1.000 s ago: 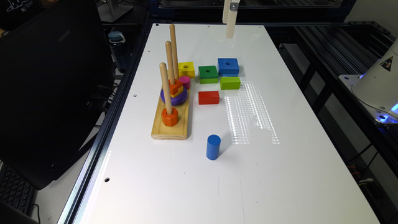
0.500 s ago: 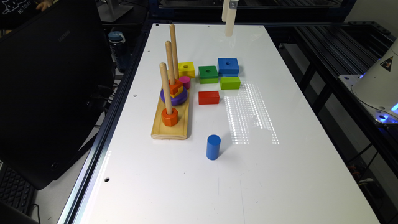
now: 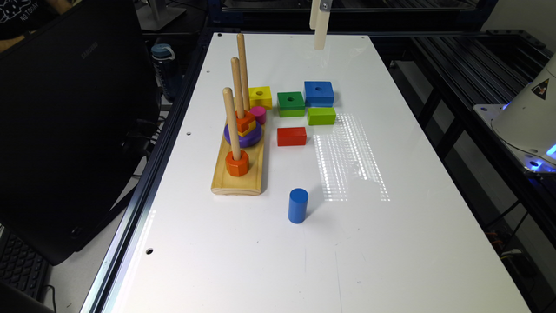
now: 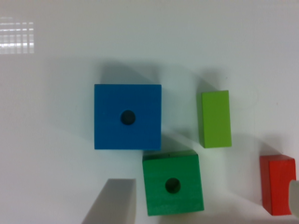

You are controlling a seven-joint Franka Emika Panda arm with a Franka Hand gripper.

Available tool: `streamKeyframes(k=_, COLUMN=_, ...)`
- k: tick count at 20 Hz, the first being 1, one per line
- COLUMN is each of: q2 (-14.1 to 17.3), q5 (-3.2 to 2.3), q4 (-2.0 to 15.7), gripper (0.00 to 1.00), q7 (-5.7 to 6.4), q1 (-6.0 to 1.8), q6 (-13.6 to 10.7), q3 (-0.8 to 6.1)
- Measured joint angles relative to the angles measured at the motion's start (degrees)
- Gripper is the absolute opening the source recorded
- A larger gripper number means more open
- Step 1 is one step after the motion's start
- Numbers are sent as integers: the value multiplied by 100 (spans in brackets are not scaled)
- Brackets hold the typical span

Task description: Pick up green block.

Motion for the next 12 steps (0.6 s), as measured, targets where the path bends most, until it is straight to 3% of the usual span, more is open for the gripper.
streamKeyframes(k=12, q2=335, q5=-28, q4=37, gripper=100, q7=-1, q1=-8, q6=232, q3=1)
